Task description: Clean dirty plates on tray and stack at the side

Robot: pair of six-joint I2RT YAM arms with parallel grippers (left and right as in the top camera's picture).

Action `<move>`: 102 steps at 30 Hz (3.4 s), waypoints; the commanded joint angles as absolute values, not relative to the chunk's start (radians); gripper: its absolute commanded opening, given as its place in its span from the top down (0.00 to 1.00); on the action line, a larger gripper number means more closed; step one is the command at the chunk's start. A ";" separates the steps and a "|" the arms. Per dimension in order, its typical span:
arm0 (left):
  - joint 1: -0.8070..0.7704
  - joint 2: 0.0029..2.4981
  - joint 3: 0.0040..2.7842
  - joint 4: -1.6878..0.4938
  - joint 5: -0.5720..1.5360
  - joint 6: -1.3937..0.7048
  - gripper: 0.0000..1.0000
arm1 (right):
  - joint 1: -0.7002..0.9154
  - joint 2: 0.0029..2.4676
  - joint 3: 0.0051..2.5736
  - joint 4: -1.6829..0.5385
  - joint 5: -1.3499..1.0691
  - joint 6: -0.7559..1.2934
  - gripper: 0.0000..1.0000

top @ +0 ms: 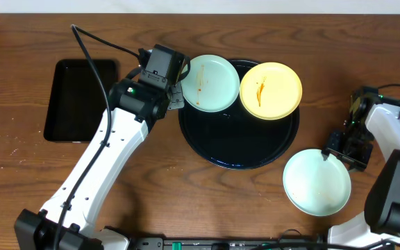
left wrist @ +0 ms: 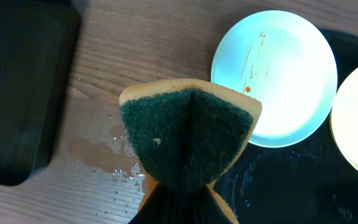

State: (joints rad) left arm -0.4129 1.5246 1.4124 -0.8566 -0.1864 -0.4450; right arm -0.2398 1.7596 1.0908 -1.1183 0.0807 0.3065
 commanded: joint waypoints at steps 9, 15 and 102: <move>-0.409 1.523 1.411 -0.859 -0.191 -0.450 0.93 | -0.315 1.768 1.060 -1.014 0.156 0.320 0.39; -0.409 1.523 1.411 -0.859 -0.191 -0.450 0.93 | -0.313 1.768 0.971 -0.913 0.000 0.185 0.44; -0.409 1.523 1.411 -0.834 -0.157 -0.450 0.92 | -0.373 1.431 0.595 -0.138 0.220 0.590 0.67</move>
State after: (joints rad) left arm -0.4129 1.5246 1.4124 -0.8440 -0.1562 -0.4454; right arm -0.3710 1.4109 0.5945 -0.1940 0.1780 0.5404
